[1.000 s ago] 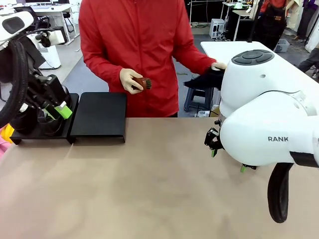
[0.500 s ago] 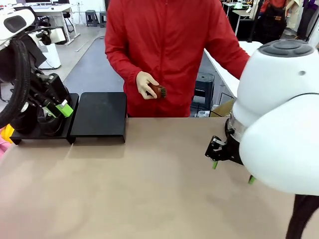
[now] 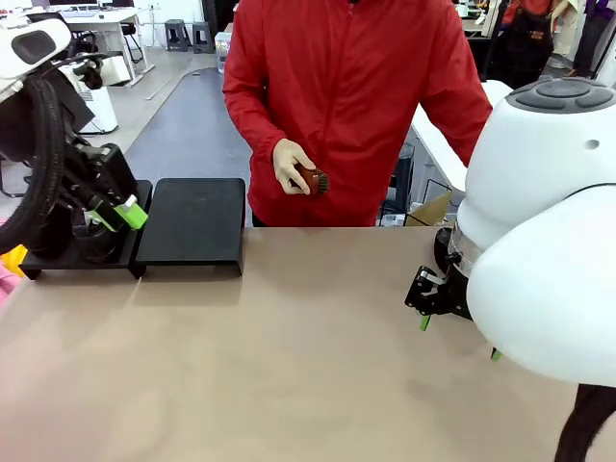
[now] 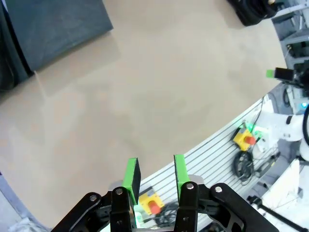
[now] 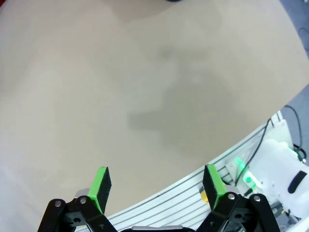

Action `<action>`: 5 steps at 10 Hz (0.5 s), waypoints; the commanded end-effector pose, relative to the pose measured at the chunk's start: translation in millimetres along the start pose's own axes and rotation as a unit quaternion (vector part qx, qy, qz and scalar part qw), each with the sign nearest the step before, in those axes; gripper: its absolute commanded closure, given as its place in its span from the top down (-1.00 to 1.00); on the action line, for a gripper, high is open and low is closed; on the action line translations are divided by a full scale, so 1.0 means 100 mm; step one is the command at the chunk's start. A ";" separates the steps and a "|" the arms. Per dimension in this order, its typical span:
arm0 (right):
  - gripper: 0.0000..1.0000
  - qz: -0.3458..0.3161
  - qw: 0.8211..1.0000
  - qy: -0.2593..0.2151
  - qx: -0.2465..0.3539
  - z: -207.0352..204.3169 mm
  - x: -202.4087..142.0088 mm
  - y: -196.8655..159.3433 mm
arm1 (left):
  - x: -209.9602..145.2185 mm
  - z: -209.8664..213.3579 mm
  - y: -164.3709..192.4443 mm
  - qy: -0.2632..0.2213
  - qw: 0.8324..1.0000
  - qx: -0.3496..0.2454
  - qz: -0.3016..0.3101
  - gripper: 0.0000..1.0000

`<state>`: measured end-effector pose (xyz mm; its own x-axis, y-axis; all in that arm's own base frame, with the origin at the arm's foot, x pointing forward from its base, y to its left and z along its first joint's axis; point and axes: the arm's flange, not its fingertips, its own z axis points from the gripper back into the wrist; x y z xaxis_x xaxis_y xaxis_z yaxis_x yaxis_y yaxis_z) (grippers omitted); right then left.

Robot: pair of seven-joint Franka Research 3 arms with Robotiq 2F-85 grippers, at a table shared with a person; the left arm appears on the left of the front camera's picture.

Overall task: Organize the shoes by placing them on the stand.
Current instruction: Pick up one Shoe and place it in the middle of the table.

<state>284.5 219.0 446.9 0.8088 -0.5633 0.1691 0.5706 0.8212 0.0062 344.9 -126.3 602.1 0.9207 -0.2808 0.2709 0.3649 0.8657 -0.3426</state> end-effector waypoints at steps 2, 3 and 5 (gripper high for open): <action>1.00 0.011 1.000 0.009 0.013 0.02 0.01 0.03 | -0.43 0.04 -0.32 -0.053 0.996 -0.032 0.070 -0.20; 1.00 0.011 1.000 0.009 0.013 0.02 0.01 0.03 | -0.47 0.04 -0.36 -0.048 0.996 -0.025 0.074 -0.20; 1.00 0.002 1.000 -0.001 0.001 0.00 -0.01 0.01 | -0.47 0.00 -0.43 -0.049 0.995 -0.021 0.079 -0.20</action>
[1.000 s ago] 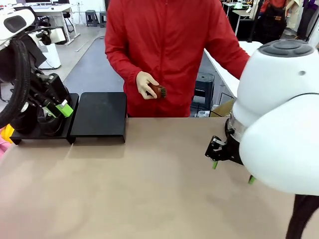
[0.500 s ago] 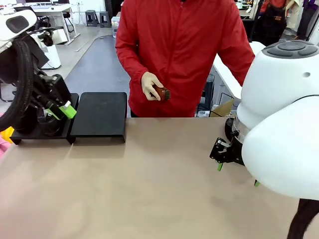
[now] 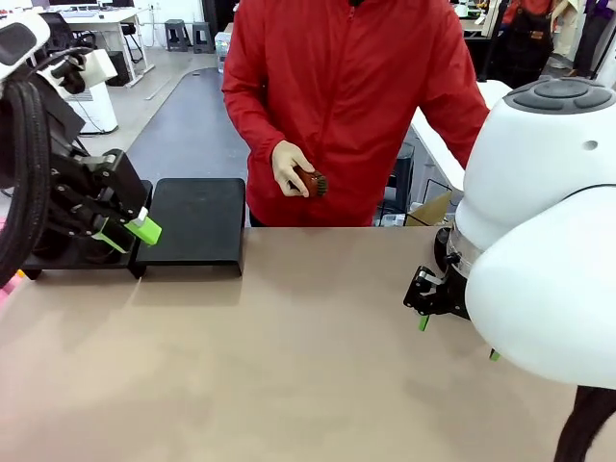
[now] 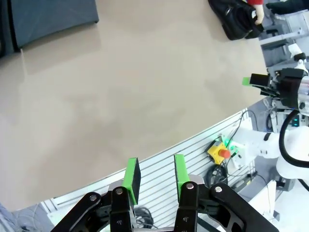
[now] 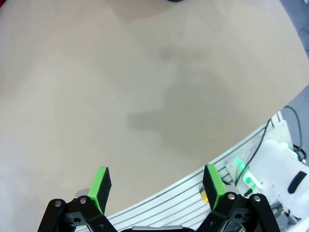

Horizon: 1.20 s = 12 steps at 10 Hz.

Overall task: Organize the shoes by placing them on the stand.
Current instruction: Pick up one Shoe and place it in the middle of the table.

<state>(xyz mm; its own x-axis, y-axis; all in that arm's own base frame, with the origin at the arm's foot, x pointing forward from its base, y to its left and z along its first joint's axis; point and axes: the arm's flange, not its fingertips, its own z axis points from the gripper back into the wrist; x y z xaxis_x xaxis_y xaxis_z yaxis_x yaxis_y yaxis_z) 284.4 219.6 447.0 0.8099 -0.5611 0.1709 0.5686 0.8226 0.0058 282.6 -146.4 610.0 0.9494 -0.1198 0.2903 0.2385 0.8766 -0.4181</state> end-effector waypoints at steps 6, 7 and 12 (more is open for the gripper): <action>1.00 0.142 0.989 -0.010 0.046 -0.41 0.89 0.04 | 0.03 0.02 0.01 0.001 1.000 -0.004 -0.002 -0.20; 1.00 0.191 0.979 -0.011 0.071 -0.51 1.04 0.08 | 0.03 0.02 0.01 0.001 1.000 -0.004 -0.002 -0.20; 1.00 0.305 0.947 0.024 0.093 -0.96 1.82 0.20 | 0.03 0.02 0.01 0.001 1.000 -0.004 -0.002 -0.20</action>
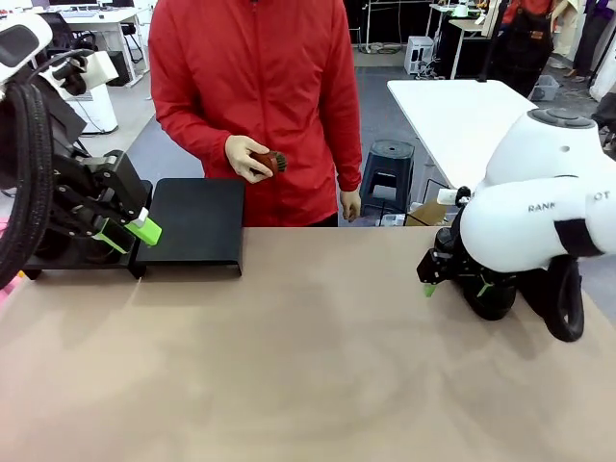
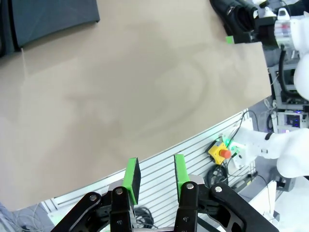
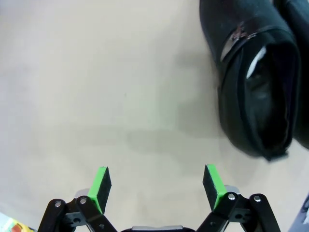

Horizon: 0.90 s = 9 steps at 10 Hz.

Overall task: Organize the shoes by placing them on the stand.
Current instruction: Pick up one Shoe and place it in the middle of the table.

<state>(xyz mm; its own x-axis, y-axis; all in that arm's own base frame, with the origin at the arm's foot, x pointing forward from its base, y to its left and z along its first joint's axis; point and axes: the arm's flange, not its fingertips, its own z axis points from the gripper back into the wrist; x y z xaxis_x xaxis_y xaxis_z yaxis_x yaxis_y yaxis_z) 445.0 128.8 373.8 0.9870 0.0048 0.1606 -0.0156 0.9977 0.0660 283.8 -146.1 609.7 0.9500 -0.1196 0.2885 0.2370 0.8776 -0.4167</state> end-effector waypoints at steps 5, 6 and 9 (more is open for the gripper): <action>1.00 0.004 0.998 -0.027 -0.051 0.24 0.56 -0.29 | 0.02 0.02 0.01 0.000 1.000 -0.004 -0.002 -0.20; 1.00 0.011 1.000 -0.019 -0.013 0.19 0.40 -0.20 | 0.02 0.02 0.01 0.000 1.000 -0.004 -0.002 -0.20; 1.00 0.014 0.999 -0.023 -0.024 0.22 0.45 -0.25 | 0.02 0.02 0.01 0.000 1.000 -0.004 -0.002 -0.20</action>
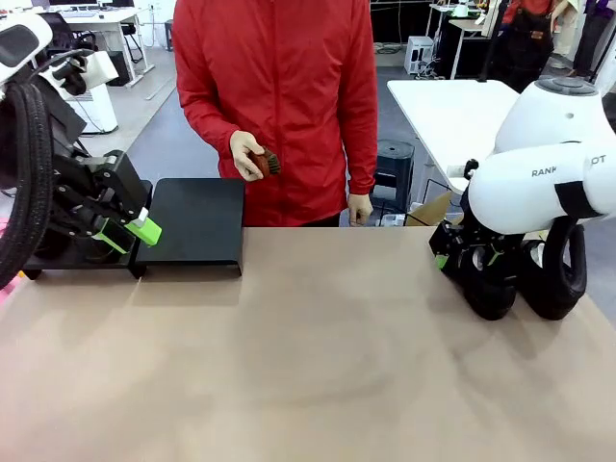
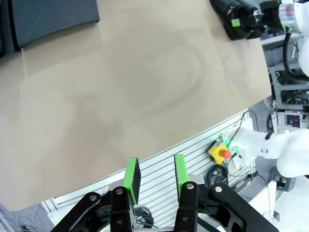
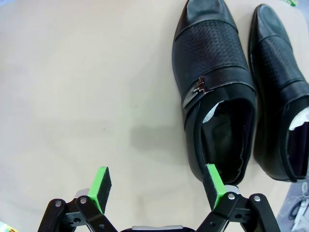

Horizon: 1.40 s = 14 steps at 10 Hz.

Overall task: Organize the shoes by placing them on the stand.
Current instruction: Pick up one Shoe and place it in the middle of the table.

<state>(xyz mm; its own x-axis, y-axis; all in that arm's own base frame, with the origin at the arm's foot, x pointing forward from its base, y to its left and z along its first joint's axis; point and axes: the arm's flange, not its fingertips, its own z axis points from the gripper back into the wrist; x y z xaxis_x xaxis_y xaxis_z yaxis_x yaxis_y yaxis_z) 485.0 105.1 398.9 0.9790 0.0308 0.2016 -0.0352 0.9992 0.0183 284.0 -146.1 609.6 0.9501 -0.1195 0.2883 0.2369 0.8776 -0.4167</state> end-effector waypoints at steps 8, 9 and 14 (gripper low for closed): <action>1.00 0.081 0.996 0.008 -0.023 0.03 0.50 -0.88 | 0.01 0.02 0.01 0.000 1.000 -0.004 -0.002 -0.20; 0.61 0.084 0.996 0.008 -0.024 -0.02 0.52 -0.87 | 0.01 0.02 0.01 0.000 1.000 -0.004 -0.002 -0.20; 0.22 0.050 0.997 0.041 -0.053 -0.18 0.55 -0.97 | 0.01 0.02 0.01 0.000 1.000 -0.004 -0.002 -0.20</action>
<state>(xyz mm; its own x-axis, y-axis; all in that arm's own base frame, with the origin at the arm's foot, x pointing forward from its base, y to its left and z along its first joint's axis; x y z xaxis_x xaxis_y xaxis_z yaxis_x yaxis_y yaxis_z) 537.6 11.1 387.7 0.9789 0.1572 0.1305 -0.1474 0.9857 -0.0818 284.0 -146.0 609.8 0.9500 -0.1194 0.2885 0.2369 0.8776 -0.4169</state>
